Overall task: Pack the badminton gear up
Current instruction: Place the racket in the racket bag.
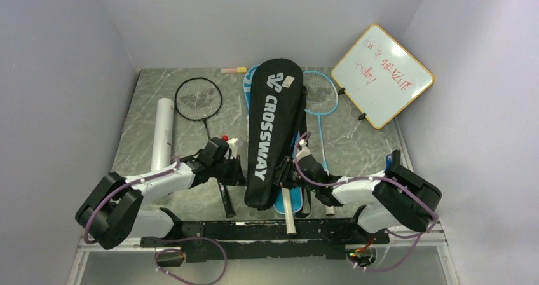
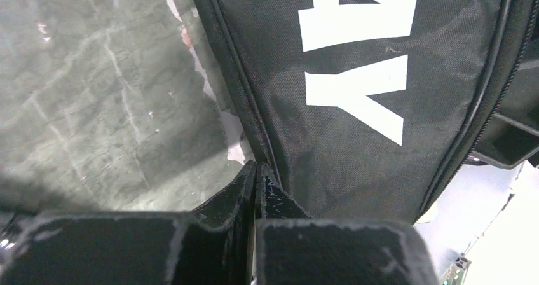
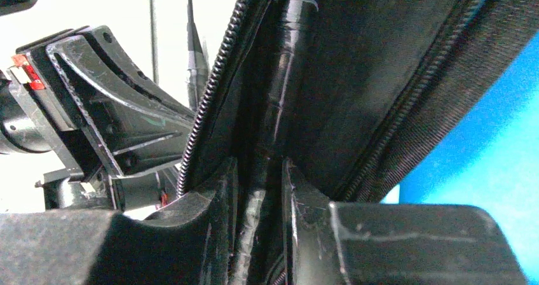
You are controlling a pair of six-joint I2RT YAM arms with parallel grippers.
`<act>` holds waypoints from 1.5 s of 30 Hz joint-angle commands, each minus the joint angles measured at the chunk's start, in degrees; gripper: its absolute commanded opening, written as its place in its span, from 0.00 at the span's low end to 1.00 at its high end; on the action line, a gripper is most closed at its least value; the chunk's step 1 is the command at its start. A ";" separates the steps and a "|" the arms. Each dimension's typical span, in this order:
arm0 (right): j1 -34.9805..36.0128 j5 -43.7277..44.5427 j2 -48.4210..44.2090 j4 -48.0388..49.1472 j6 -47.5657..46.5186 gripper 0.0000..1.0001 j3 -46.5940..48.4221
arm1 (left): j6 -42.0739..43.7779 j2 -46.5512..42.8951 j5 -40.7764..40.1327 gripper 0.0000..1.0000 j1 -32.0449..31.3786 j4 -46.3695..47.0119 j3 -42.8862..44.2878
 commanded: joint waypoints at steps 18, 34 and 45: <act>1.72 -8.05 13.81 14.25 -3.84 0.08 8.98 | -0.91 2.35 14.52 0.05 0.05 9.21 0.74; 1.66 6.02 1.19 -11.10 -5.96 0.47 10.25 | 2.08 -12.02 -18.78 0.70 0.12 -14.64 6.33; 1.55 16.56 -11.75 -26.32 -6.48 0.53 10.64 | -7.84 -11.41 -34.46 0.97 0.22 -21.33 7.14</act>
